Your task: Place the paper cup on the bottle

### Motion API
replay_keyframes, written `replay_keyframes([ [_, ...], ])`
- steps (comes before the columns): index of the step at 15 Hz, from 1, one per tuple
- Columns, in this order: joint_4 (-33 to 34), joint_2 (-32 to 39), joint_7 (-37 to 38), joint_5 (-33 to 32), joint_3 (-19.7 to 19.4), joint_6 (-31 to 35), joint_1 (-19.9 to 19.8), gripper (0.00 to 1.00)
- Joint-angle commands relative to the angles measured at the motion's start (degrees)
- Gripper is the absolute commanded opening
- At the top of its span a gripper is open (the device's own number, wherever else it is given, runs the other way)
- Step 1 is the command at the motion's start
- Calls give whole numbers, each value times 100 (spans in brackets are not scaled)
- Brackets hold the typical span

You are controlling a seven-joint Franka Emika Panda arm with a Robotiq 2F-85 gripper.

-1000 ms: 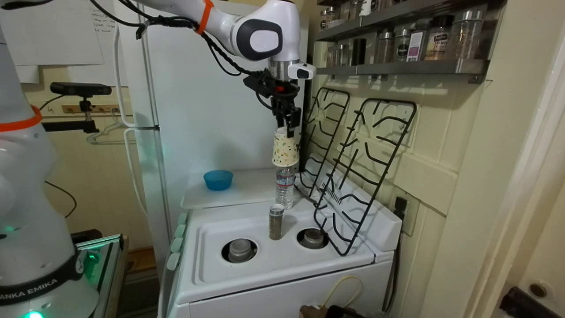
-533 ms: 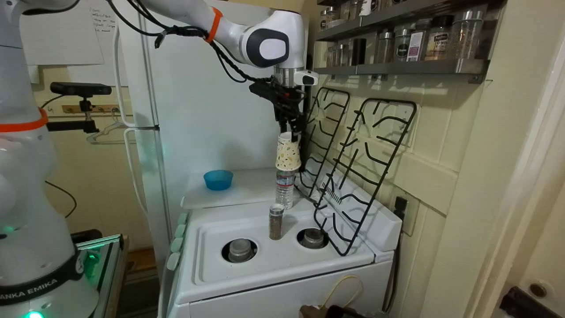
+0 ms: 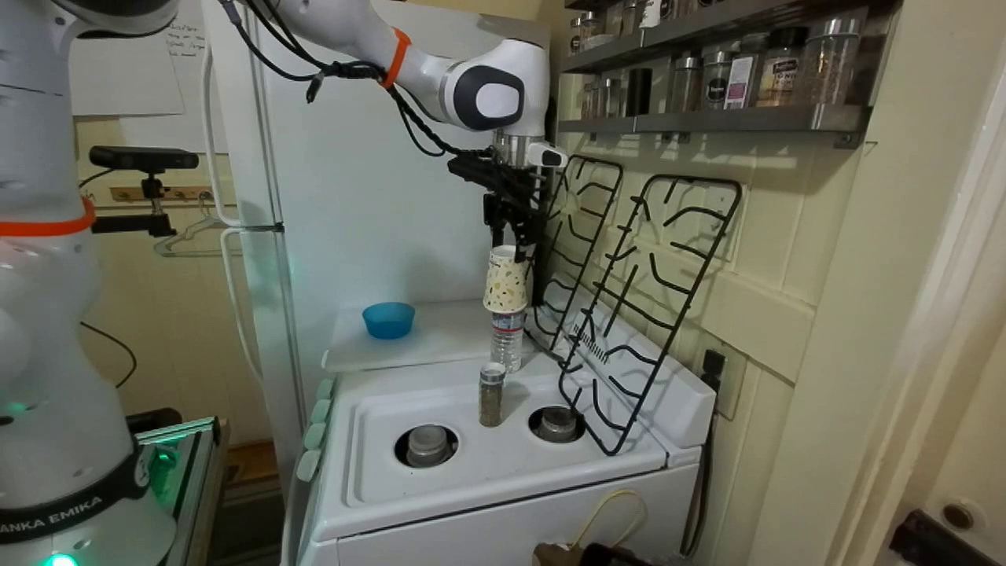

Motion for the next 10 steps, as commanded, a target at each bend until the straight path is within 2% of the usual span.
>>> replay_keyframes([
  [1,282,129,-35,-191,-7,-402,23,99],
  [4,181,-294,-89,-305,-49,-407,-23,100],
  [9,-422,-1224,492,-1348,-221,-251,-75,100],
  [10,76,-767,244,-1035,-184,-233,-57,100],
])
